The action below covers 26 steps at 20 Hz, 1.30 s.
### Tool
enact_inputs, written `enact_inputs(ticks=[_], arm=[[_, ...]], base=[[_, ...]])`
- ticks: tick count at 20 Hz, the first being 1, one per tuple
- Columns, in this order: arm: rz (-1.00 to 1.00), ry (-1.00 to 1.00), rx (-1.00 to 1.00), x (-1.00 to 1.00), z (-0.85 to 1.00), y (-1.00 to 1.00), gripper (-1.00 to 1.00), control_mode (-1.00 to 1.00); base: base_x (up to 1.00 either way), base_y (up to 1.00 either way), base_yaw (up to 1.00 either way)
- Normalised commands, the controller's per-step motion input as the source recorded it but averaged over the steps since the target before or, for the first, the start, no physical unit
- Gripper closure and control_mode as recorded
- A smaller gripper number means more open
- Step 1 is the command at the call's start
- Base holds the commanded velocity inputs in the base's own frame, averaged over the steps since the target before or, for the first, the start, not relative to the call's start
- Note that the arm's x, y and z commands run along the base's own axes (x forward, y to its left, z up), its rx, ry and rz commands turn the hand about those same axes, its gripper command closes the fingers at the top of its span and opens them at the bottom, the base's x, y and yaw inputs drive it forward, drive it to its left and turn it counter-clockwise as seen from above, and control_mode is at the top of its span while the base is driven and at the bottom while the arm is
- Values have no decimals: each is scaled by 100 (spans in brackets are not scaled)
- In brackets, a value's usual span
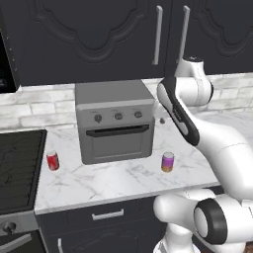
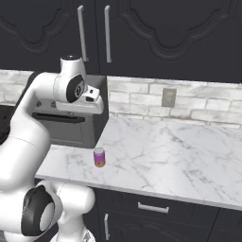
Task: Four empty soda cans are scattered around the kitchen. Gather all the cans and cluster them next to the stove for recycling.
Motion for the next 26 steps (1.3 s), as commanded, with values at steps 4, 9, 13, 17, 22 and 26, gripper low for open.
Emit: enact_inputs(ticks=[4,9,13,17,22,26], arm=[[0,22,0,2,-38,-12,-100,-100],[0,28,0,4,-19,-5,-100,-100],[0,26,0,1,-26,-10,-100,-100],[0,10,0,3,-34,-15,-100,-100],[0,3,0,18,-38,-9,-100,-100],[0,0,0,23,-45,0,-100,-100]], base=[[0,0,0],[0,0,0],[0,0,0],[0,0,0],[0,0,0],[0,0,0]])
